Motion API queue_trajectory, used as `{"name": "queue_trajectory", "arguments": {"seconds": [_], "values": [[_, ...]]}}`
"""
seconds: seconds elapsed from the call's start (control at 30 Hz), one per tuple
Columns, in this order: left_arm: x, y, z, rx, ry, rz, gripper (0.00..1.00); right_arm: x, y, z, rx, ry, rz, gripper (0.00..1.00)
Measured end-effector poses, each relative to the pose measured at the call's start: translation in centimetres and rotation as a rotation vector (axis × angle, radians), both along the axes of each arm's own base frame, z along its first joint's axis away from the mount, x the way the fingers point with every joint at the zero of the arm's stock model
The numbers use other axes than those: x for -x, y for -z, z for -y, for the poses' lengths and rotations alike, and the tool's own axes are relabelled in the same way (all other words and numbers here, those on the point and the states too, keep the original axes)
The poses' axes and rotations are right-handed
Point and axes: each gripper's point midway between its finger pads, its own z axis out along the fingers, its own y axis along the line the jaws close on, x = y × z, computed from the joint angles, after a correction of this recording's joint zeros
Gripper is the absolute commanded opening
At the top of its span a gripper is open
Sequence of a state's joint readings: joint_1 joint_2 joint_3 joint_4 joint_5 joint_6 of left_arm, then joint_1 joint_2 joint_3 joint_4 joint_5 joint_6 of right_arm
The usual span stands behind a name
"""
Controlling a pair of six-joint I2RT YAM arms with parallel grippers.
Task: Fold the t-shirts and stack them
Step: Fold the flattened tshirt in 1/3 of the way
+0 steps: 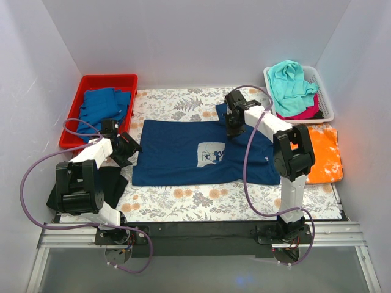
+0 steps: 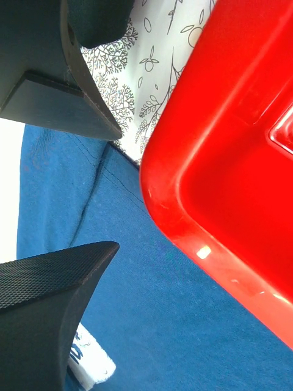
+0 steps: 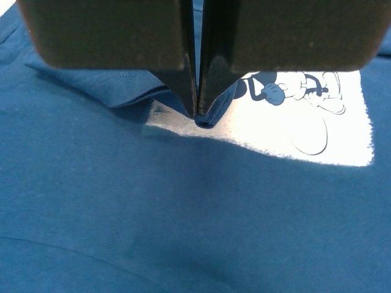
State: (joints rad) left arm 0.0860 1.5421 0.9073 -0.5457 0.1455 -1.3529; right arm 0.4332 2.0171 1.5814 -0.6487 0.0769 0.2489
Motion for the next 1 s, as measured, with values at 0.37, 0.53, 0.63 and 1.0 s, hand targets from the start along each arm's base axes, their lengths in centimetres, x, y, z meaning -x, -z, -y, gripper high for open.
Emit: {"name": "queue_trajectory", "arguments": {"seconds": [0.37,0.53,0.63,1.0], "values": [[0.0,0.0,0.0,0.0,0.0,0.0,0.66,1.8,1.1,-1.8,0.019,-0.098,-0.013,0.01],[0.0,0.0,0.0,0.0,0.0,0.0,0.66,2.6,1.9,-1.8,0.023,-0.125,-0.038,0.01],[0.0,0.0,0.0,0.0,0.0,0.0,0.66,3.2,2.5,-1.6,0.028,-0.134,-0.058,0.01],[0.0,0.0,0.0,0.0,0.0,0.0,0.65,2.2,1.8,1.1,0.131,-0.034,-0.007,0.37]]}}
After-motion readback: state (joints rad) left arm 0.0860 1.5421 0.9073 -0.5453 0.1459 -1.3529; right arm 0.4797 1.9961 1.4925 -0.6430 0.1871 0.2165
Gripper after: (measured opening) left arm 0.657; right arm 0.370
